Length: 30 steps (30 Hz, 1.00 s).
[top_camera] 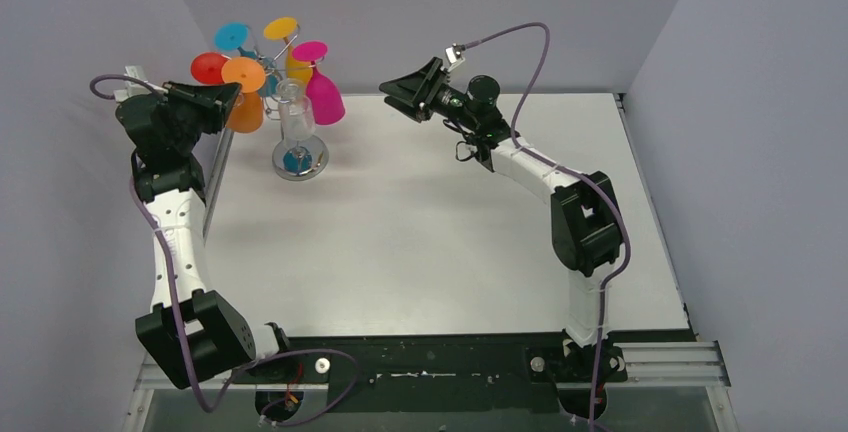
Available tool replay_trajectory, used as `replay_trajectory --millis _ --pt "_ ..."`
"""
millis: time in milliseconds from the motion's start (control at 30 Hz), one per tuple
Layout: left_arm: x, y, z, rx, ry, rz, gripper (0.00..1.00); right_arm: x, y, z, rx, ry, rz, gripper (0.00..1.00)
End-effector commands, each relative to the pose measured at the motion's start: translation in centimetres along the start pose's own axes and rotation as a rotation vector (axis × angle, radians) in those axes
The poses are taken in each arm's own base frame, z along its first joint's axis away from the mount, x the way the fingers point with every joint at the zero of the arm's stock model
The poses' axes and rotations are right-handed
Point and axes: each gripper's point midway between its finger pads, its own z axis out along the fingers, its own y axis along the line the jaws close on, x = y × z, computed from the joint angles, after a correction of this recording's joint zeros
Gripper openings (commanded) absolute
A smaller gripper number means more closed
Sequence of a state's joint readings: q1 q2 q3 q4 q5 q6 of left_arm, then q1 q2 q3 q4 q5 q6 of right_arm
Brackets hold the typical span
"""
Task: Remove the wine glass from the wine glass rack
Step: Pick up the wine glass from the wine rack.
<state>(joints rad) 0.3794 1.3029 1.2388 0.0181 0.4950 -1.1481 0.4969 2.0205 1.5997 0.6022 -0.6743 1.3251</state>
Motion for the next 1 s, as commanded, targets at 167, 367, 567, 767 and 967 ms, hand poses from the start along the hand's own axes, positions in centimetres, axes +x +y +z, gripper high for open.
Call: replay_trajectory --millis 167,367,567,767,967 --pt "2.0 -3.0 -2.6 0.109 0.071 0.070 0.00 -0.2 5.5 -1.9 -0.091 -0.056 -0.096 0.60" --pt "2.8 -1.6 -2.5 0.105 0.088 0.044 0.00 0.9 5.6 -2.6 -0.074 -0.053 -0.106 0.60" --pt "3.1 -1.3 -2.9 0.095 0.091 0.061 0.00 1.2 5.9 -3.2 -0.059 -0.055 -0.127 0.61" --pt "3.2 -2.2 -5.0 0.101 0.056 0.113 0.00 2.6 6.1 -3.9 -0.065 -0.029 -0.146 0.62" --pt "3.8 -1.9 -7.2 0.044 0.043 0.197 0.00 4.8 6.8 -4.7 -0.085 0.020 -0.175 0.63"
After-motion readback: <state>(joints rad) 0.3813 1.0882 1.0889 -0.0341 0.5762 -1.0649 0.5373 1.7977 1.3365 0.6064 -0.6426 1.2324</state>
